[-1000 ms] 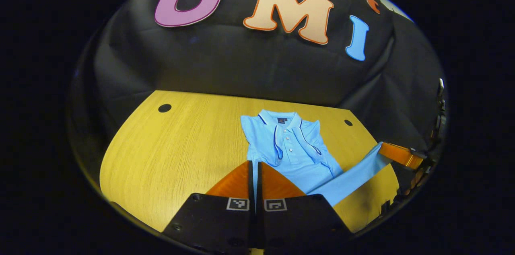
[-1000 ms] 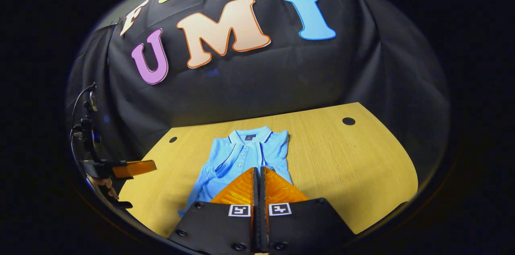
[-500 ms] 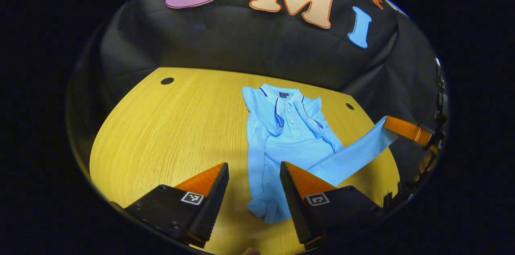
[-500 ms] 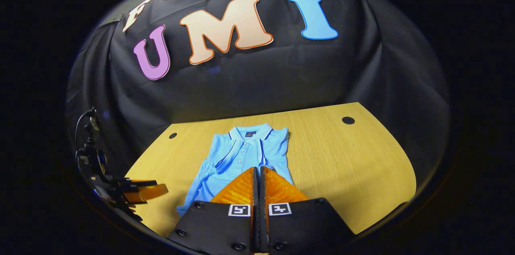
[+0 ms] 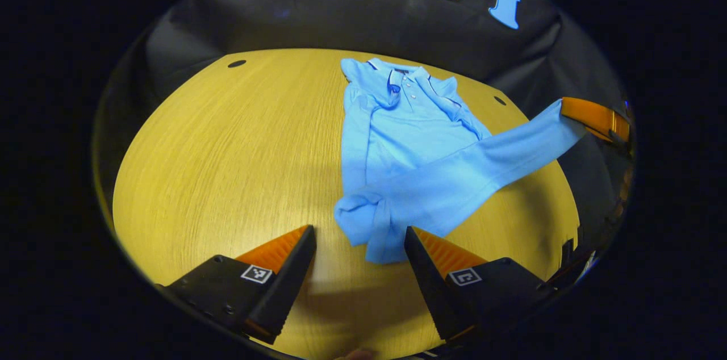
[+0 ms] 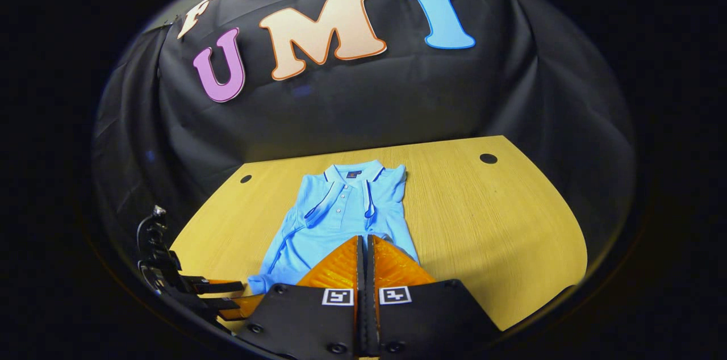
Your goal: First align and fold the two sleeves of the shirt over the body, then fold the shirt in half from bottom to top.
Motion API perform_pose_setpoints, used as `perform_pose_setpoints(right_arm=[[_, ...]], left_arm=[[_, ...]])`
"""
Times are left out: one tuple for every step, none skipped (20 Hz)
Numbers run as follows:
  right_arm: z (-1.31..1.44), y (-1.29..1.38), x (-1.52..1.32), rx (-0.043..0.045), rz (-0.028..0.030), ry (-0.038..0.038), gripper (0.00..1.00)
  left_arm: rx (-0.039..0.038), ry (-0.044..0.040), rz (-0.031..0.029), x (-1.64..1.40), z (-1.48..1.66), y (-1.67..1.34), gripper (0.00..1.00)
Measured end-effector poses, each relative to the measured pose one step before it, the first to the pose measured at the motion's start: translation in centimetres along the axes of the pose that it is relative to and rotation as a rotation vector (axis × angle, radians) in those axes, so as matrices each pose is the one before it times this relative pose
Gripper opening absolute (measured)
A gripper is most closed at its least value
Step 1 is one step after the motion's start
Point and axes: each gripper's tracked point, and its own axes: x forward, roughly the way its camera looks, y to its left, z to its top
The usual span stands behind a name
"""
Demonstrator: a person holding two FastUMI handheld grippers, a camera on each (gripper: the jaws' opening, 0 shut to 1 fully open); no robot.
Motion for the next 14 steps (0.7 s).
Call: perform_pose_setpoints(right_arm=[[-0.147, 0.058, -0.105, -0.00366, 0.00069, 0.00116, 0.02], [0.024, 0.065, -0.024, -0.00279, 0.00099, 0.00072, 0.02], [-0.085, 0.078, -0.131, -0.00207, 0.00281, 0.00191, 0.02], [0.01, 0.041, -0.07, -0.00143, 0.00008, -0.00045, 0.02], [-0.106, 0.1, -0.05, -0.00092, 0.0024, 0.00237, 0.02], [0.014, 0.103, 0.0, -0.00094, 0.00289, -0.00022, 0.02], [-0.047, 0.085, 0.019, -0.00194, 0.00117, 0.00133, 0.02], [-0.035, 0.056, -0.02, -0.00006, 0.00186, 0.00184, 0.02], [0.04, 0.115, 0.085, 0.00093, 0.00143, -0.0015, 0.02], [0.154, 0.113, -0.054, 0.00397, 0.00459, -0.00112, 0.02], [0.098, 0.087, 0.002, 0.00484, 0.00195, -0.00269, 0.02], [0.155, -0.041, 0.038, 0.00233, -0.00006, -0.00252, 0.02], [0.217, 0.009, -0.041, 0.00145, -0.00047, -0.00264, 0.02], [0.178, -0.056, 0.031, 0.00238, -0.00064, -0.00196, 0.02]], left_arm=[[0.00451, -0.0077, -0.01788, 0.464, -0.081, -0.41, 0.97], [0.00296, 0.00422, 0.01016, 0.091, -0.278, 0.186, 0.91], [0.01816, -0.00321, 0.0413, 0.292, 0.089, 0.723, 0.87], [0.01236, 0.00906, 0.04967, 0.041, -0.281, 1.169, 0.7], [0.00376, -0.01659, 0.0202, -0.018, 0.243, 0.231, 0.5], [-0.01822, -0.00333, -0.01383, 0.004, 0.075, -0.465, 0.3], [-0.01138, -0.00086, -0.00431, -0.175, 0.1, -0.122, 0.17], [-0.00289, 0.00743, -0.00279, 0.396, -0.136, 0.048, 0.01], [-0.00662, 0.01452, -0.00137, -0.108, -0.047, 0.027, 0.0], [-0.0125, 0.00319, -0.00466, -0.219, 0.487, 0.036, 0.0], [-0.00631, -0.0104, -0.00534, -0.299, 0.824, 0.051, 0.0], [-0.0061, -0.025, -0.01033, -0.464, 1.278, -0.036, 0.0], [-0.00503, -0.02526, -0.01851, -0.621, 1.496, -0.286, 0.0], [-0.00187, -0.03442, -0.01344, -0.318, 1.732, -0.113, 0.0]])
